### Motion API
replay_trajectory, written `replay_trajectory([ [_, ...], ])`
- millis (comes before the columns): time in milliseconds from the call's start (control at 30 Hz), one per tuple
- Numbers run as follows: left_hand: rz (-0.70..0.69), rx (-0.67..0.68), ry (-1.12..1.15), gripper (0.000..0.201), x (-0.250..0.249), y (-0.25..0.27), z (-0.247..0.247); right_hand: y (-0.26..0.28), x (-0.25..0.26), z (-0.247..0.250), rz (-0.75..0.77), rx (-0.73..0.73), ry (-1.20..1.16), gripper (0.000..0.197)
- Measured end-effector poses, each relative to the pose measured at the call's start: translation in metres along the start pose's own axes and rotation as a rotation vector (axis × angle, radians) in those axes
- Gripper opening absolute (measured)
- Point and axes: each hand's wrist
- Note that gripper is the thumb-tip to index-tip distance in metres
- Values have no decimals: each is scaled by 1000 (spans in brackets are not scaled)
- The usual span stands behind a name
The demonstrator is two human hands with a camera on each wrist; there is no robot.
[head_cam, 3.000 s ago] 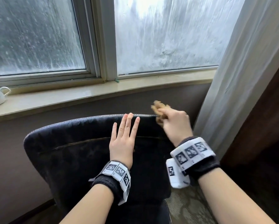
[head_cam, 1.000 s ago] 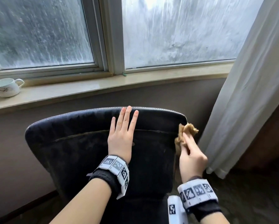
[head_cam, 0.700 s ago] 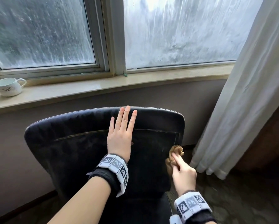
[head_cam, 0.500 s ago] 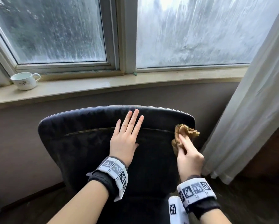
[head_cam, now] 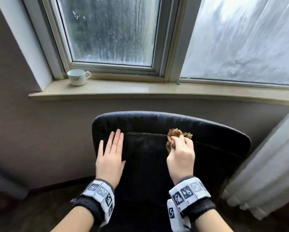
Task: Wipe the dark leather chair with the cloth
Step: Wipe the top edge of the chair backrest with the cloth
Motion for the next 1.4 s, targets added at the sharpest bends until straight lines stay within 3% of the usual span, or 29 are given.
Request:
replay_trajectory([
  [133, 105, -49, 70, 114, 28, -1, 1, 4, 42, -29, 72, 120, -27, 23],
  [267, 56, -96, 77, 118, 46, -19, 5, 7, 84, -55, 224, 264, -84, 31],
  [300, 41, -107, 66, 113, 48, -25, 7, 8, 94, -59, 282, 302, -116, 26],
  [400, 53, -181, 44, 72, 54, -40, 8, 10, 117, -70, 415, 378, -158, 22],
  [500, 29, -184, 5, 65, 57, -47, 7, 7, 114, -82, 514, 470, 24, 20],
  [533, 16, -177, 1, 67, 57, -48, 6, 4, 111, -85, 540, 482, 70, 23],
  [633, -4, -115, 44, 103, 56, -50, 8, -4, 98, -81, 606, 432, 149, 26],
  [767, -74, -116, 75, 125, 41, -63, 20, -7, 71, -52, 531, 270, 186, 25],
  [867, -187, -105, 71, 130, 17, -77, 20, -8, 47, -29, 457, 277, 242, 31],
  [967, -132, -82, 100, 132, 5, -82, 14, -13, 37, -5, 327, 338, 248, 32],
  [1033, -86, -119, 98, 123, 2, -80, 11, -16, 46, -8, 320, 397, 238, 31],
  [1100, -73, -223, 79, 100, 2, -79, 6, -16, 62, -26, 413, 472, 212, 28],
  [1167, -60, -277, 81, 90, 4, -79, 4, -14, 71, -40, 477, 481, 205, 19],
  [1267, -49, -207, 74, 111, 5, -80, 8, -14, 49, -33, 476, 427, 249, 29],
  [1400, -22, -98, 64, 134, 1, -80, 15, -11, 17, 6, 355, 326, 329, 26],
])
Point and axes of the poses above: each hand's wrist, its own y-axis away from the middle knuckle, its own z-axis out of the back of the hand, x = y × z, and after that the axes turned 6 degrees about x, right-handed
